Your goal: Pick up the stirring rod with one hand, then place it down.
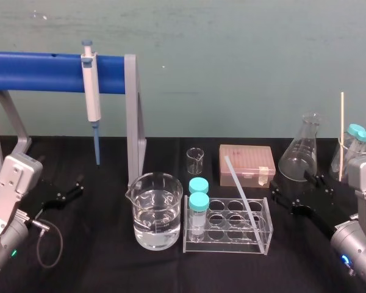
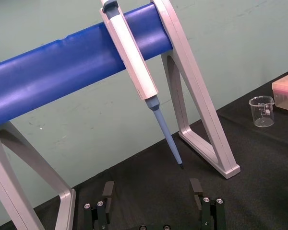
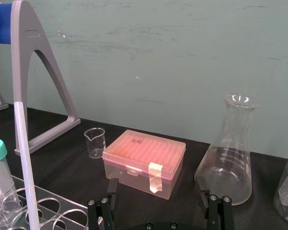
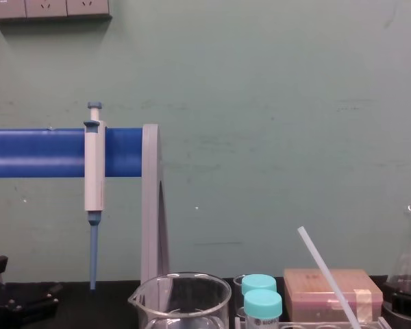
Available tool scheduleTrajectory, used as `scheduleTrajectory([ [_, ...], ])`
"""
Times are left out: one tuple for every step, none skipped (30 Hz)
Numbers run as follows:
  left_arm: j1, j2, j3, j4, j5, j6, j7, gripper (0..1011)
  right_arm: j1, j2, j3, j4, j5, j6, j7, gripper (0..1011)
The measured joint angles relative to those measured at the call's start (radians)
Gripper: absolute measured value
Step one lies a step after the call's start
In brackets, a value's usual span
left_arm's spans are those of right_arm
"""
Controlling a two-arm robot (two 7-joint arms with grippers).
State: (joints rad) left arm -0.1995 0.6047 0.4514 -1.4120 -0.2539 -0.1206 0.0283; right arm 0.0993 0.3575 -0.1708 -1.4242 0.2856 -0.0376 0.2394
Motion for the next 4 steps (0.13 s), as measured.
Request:
scheduleTrajectory([
  [0.000,0.000,0.000,0.000,0.000,0.000,0.000,1000,0.000,0.000,0.000,0.000,0.000,0.000,0.000,1000],
  [0.000,0.000,0.000,0.000,0.000,0.000,0.000,1000,0.000,0.000,0.000,0.000,0.000,0.000,0.000,1000],
  [0.000,0.000,0.000,0.000,0.000,0.000,0.000,1000,0.000,0.000,0.000,0.000,0.000,0.000,0.000,1000],
  [0.000,0.000,0.000,0.000,0.000,0.000,0.000,1000,0.000,0.000,0.000,0.000,0.000,0.000,0.000,1000],
])
